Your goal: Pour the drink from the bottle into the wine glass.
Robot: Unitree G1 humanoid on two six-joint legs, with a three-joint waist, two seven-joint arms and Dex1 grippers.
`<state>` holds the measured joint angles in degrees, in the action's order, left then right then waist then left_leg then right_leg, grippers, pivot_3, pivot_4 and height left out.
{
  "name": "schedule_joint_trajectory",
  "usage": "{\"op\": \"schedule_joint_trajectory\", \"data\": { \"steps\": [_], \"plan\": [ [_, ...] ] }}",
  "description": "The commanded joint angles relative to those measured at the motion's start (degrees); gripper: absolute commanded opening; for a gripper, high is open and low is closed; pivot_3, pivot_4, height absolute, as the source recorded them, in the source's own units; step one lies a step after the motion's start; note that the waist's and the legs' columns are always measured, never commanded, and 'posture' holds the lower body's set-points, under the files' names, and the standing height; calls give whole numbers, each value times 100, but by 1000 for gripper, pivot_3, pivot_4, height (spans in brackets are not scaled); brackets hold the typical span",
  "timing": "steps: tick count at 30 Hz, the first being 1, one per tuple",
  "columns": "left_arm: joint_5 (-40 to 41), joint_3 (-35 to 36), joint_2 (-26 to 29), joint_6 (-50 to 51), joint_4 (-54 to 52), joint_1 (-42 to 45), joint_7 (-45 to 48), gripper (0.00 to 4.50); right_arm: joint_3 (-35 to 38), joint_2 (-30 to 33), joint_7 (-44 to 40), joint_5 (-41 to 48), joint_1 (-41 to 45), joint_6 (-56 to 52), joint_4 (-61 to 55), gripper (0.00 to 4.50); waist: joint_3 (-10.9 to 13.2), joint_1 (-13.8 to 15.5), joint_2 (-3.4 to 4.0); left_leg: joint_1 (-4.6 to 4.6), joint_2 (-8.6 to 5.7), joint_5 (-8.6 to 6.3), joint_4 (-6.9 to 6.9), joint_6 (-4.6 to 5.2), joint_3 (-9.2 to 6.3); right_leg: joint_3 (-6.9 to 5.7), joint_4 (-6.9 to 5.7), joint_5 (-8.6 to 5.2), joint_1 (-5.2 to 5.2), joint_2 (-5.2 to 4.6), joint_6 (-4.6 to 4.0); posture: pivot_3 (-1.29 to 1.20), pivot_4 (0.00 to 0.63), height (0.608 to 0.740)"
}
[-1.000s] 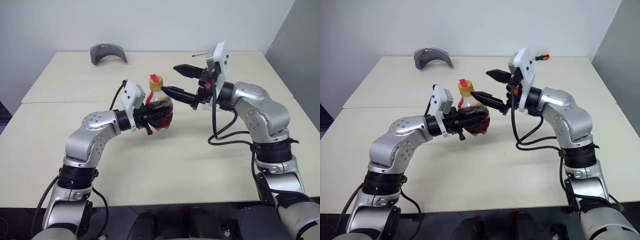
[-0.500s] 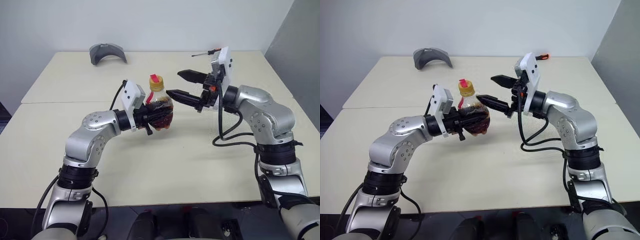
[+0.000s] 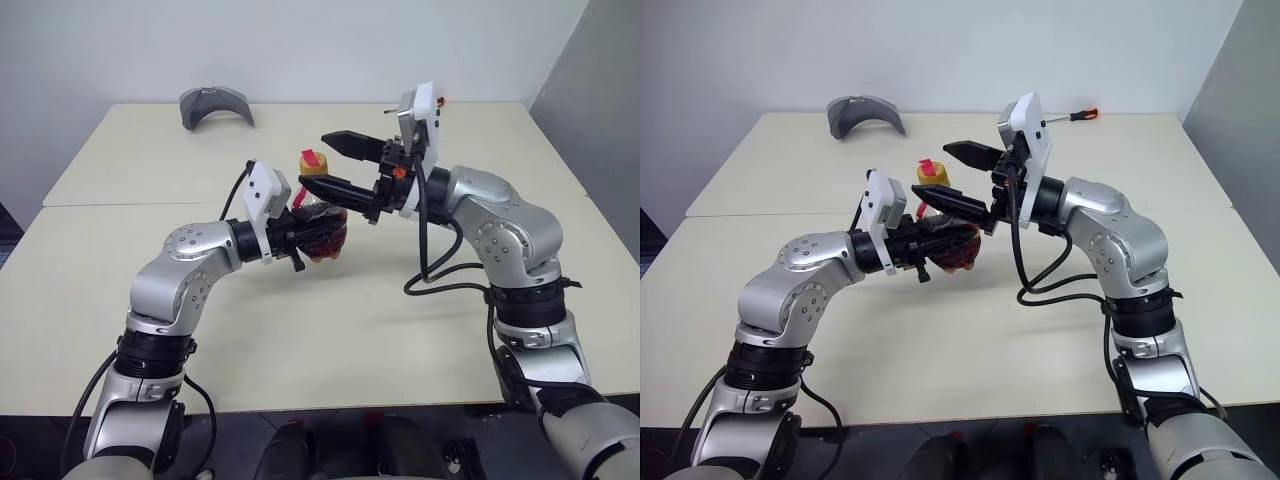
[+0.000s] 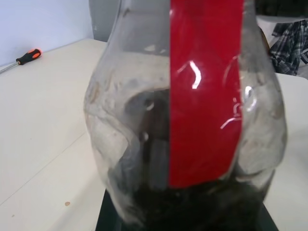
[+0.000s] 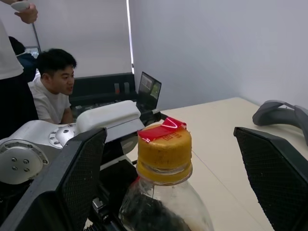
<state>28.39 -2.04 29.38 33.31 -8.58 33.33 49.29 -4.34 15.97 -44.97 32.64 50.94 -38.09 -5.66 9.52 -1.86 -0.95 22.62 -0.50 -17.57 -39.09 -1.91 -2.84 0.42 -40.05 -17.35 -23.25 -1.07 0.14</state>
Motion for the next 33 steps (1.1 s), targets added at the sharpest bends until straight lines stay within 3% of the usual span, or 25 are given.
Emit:
{"op": "schedule_joint_trajectory", "data": {
  "steps": [1,21,33],
  "plan": [
    [59,84,7,-86,-273,71,4,738,-3,-18,-32,-71,181,184,-34,4500,0,0,0,0,0,0,0,0,0,0,0,0,0,0,0,0,150,740],
    [59,83,-49,-95,-234,99,-24,738,268,168,63,-170,274,199,228,4500,0,-1,0,0,0,0,0,0,0,0,0,0,0,0,0,0,150,740],
    [53,93,-39,-124,-187,117,-25,738,360,680,-106,-201,9,165,146,4500,0,3,0,1,0,0,0,0,0,0,0,0,0,0,0,0,150,740]
  ]
}}
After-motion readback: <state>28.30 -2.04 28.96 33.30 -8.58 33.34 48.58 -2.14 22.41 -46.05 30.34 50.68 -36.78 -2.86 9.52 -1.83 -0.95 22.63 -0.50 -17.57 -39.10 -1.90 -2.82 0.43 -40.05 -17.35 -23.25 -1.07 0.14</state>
